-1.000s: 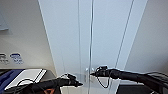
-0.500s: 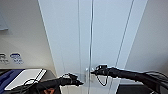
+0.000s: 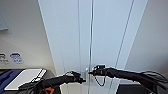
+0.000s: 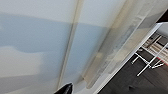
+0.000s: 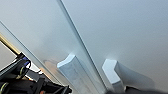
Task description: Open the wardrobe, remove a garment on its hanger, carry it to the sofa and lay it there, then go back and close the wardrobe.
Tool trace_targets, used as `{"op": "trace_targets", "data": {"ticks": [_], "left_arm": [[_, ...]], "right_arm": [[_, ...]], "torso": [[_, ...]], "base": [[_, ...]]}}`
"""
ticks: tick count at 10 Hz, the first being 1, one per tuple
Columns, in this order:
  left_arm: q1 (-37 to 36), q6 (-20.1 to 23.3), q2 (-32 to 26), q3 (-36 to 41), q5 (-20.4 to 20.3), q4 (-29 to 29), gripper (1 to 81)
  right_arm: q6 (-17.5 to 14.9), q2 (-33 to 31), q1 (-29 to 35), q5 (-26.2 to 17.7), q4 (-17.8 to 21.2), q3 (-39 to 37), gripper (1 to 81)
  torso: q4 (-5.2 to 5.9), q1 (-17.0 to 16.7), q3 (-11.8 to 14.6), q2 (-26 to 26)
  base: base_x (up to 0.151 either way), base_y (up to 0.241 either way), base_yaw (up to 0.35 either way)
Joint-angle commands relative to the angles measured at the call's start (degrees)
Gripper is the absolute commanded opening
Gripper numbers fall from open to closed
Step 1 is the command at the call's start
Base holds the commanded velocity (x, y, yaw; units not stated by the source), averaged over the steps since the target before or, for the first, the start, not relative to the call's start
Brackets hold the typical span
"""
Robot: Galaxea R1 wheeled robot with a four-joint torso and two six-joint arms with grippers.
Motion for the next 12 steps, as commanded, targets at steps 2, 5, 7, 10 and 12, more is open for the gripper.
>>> {"op": "trace_targets", "data": {"ticks": [2,5,7,10,12], "left_arm": [[-9.7,-0.1,4.1,-2.7,0.7,0.3,81.1],[-9.9,0.0,8.4,-8.8,0.7,1.1,81.1],[-9.9,0.0,10.9,-11.4,0.7,2.5,81.1],[-10.6,0.0,14.4,-13.0,0.6,2.5,81.1],[-10.9,0.0,17.5,-13.0,0.1,2.5,81.1]], "right_arm": [[0.3,0.8,9.0,0.0,0.8,0.9,81.1],[0.3,1.0,8.9,0.1,1.0,1.1,81.1],[0.3,1.0,8.7,0.1,1.0,1.1,81.1],[0.2,1.5,8.0,0.4,1.1,1.2,81.1],[0.3,1.7,7.2,1.8,1.8,1.8,81.1]], "torso": [[0.00,0.0,0.0,0.0],[0.00,0.0,0.0,0.0],[0.00,0.0,0.0,0.0],[0.00,0.0,0.0,0.0],[0.00,0.0,0.0,0.0]], "base": [[0.000,0.000,0.000],[0.000,0.000,0.000],[0.000,0.000,0.000],[0.000,0.000,0.000],[0.000,0.000,0.000]]}}
